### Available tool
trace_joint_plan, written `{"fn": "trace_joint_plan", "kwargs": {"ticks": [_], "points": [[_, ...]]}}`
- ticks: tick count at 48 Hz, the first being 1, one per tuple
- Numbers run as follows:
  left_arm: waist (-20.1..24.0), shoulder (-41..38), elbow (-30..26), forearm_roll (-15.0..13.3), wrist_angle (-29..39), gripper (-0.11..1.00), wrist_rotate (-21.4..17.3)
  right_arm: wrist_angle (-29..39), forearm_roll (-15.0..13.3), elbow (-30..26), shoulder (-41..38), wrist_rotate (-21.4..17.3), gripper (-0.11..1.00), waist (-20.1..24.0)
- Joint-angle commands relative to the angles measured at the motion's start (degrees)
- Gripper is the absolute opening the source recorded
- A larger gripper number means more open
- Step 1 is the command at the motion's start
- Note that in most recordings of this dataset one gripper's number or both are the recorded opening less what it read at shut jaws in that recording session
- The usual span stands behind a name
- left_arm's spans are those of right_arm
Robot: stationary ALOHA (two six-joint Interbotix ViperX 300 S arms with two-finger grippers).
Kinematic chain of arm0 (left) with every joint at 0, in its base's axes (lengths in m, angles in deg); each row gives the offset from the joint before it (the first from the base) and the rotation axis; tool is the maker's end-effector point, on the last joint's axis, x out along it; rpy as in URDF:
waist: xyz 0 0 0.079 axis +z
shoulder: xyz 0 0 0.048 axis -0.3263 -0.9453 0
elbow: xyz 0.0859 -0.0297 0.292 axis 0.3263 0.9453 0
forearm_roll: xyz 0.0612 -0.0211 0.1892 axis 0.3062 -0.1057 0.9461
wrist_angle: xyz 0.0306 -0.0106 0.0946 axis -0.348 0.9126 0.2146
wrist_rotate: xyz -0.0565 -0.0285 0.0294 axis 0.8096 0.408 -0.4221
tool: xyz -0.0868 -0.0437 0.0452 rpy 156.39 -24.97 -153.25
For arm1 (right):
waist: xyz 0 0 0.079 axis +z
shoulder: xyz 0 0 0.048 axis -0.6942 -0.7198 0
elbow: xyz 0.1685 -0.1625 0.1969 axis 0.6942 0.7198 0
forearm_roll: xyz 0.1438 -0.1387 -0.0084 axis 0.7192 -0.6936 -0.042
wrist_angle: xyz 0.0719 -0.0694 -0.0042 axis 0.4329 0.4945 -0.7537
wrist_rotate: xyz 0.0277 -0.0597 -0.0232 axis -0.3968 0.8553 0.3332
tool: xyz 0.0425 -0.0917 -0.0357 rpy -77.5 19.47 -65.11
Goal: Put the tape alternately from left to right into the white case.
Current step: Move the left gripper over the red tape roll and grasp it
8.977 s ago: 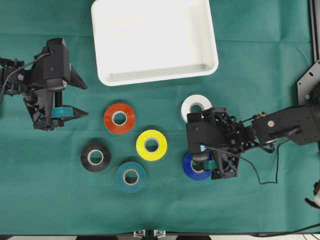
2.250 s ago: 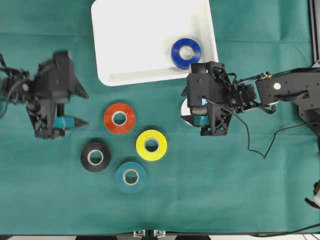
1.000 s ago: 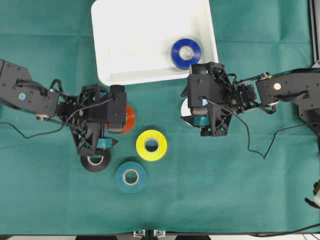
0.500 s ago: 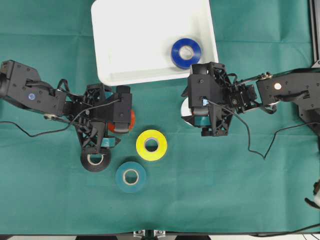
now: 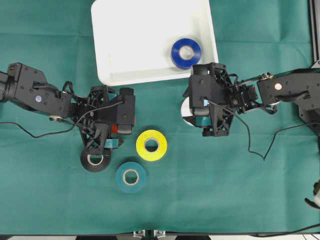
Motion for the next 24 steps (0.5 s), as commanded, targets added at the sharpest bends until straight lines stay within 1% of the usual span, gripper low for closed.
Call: {"fn": "trace_joint_plan", "kwargs": {"ticks": [1, 11, 15, 17, 22, 24], "points": [[0.5, 0.5, -0.6, 0.1, 0.2, 0.44, 0.1, -0.4, -0.1, -0.4, 0.6, -0.1, 0.75, 0.2], [0.4, 1.1, -0.6, 0.0, 1.2, 0.42, 0.1, -0.4, 0.0, -0.4, 0.6, -0.1, 0.75, 0.2], [0.4, 1.2, -0.7, 0.1, 1.7, 0.38, 0.0, -0.4, -0.1, -0.4, 0.6, -0.1, 0.75, 0.2], [0.5, 1.2, -0.6, 0.0, 2.4, 0.32, -0.1, -0.5, -0.1, -0.4, 0.6, -0.1, 0.75, 0.2], [0.5, 1.2, -0.6, 0.1, 4.4, 0.10, -0.1, -1.1, -0.1, -0.4, 0.6, -0.1, 0.75, 0.2], [0.5, 1.2, -0.5, 0.1, 5.1, 0.04, -0.1, -1.5, -0.1, -0.4, 0.6, -0.1, 0.75, 0.2]]}}
